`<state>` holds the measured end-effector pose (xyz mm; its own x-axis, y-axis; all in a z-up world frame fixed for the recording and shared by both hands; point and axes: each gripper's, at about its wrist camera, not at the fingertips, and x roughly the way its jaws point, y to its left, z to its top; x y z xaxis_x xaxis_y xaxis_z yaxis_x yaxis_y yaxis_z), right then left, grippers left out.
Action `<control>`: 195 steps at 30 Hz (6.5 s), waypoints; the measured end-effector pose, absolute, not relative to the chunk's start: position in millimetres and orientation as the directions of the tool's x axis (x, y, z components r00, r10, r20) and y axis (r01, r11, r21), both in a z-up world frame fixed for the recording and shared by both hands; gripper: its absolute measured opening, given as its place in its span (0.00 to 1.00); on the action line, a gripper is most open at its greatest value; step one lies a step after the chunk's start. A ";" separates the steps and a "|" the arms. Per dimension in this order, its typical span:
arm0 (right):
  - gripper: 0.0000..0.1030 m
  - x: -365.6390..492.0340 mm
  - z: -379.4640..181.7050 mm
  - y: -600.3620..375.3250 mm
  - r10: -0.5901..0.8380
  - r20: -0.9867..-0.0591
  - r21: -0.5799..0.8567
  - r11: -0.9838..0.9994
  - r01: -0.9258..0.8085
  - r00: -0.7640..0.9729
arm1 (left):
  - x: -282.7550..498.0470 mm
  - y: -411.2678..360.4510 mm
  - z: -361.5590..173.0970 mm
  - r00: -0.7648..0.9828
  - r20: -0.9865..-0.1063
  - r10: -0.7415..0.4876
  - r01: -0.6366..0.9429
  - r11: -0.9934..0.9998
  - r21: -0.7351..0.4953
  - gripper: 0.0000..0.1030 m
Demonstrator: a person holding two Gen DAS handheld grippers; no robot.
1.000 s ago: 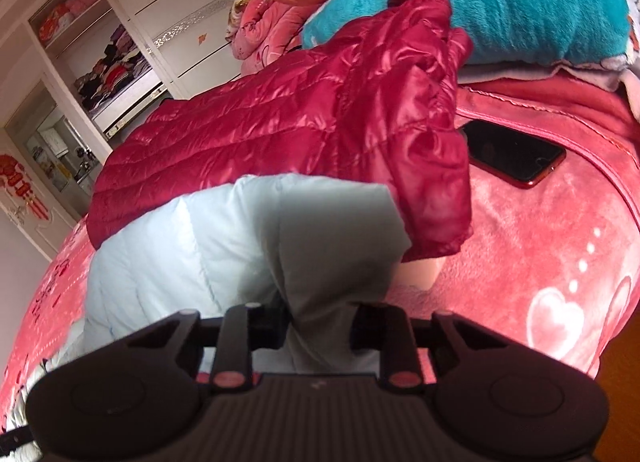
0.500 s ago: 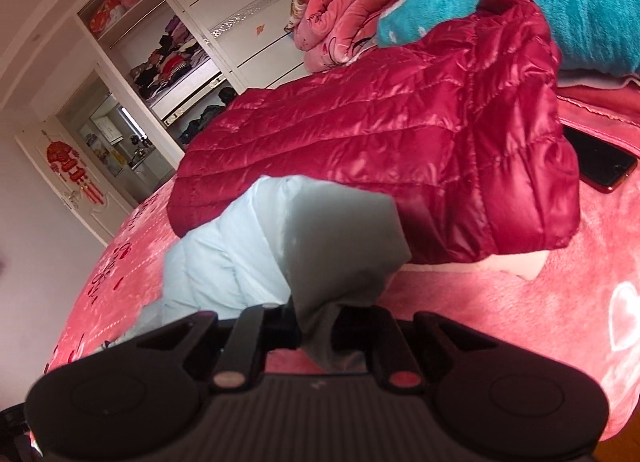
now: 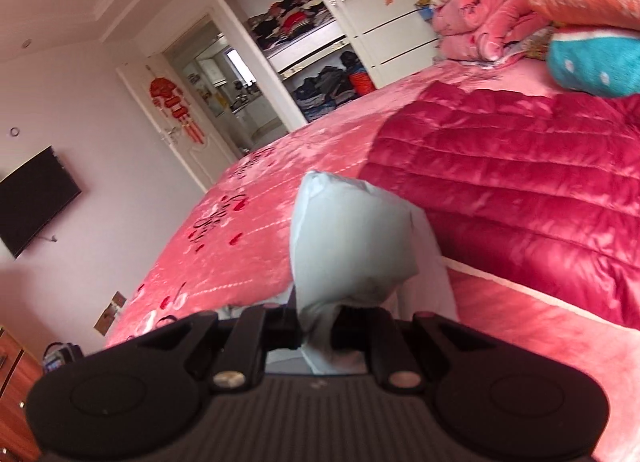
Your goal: Fold large clothes
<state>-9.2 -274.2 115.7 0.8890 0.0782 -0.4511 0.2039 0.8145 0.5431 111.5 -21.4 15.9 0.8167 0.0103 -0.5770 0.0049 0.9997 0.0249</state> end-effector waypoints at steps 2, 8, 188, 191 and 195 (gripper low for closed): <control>0.08 9.7 127.4 -256.4 0.131 -0.438 0.538 0.831 0.143 0.889 | 115.4 -8.6 15.4 0.817 -0.576 0.033 -0.025 0.999 0.022 0.82; 0.08 66.9 147.7 -204.3 0.286 -0.413 0.536 0.844 -0.023 0.865 | 125.7 24.7 16.1 0.807 -0.584 0.091 -0.122 0.992 -0.014 0.83; 0.94 65.0 -1.1 -291.3 -0.056 -0.518 0.432 0.844 0.317 0.854 | 55.7 -90.6 23.9 0.652 -0.598 -0.466 0.516 0.851 -0.099 0.53; 0.94 69.3 -1.2 -282.7 -0.062 -0.522 0.394 0.867 0.304 0.851 | 50.8 -69.7 32.0 0.671 -0.593 -0.446 0.489 0.866 -0.099 0.54; 0.94 76.1 -3.6 -274.6 -0.056 -0.529 0.377 0.879 0.294 0.847 | 61.9 -41.7 42.3 0.718 -0.580 -0.385 0.416 0.905 -0.087 0.54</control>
<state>76.1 -274.6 -3.6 0.8469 -0.0564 -0.5287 0.2937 0.8786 0.3766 61.9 -41.7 42.3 0.7178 -0.3855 -0.5798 0.4156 0.9053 -0.0874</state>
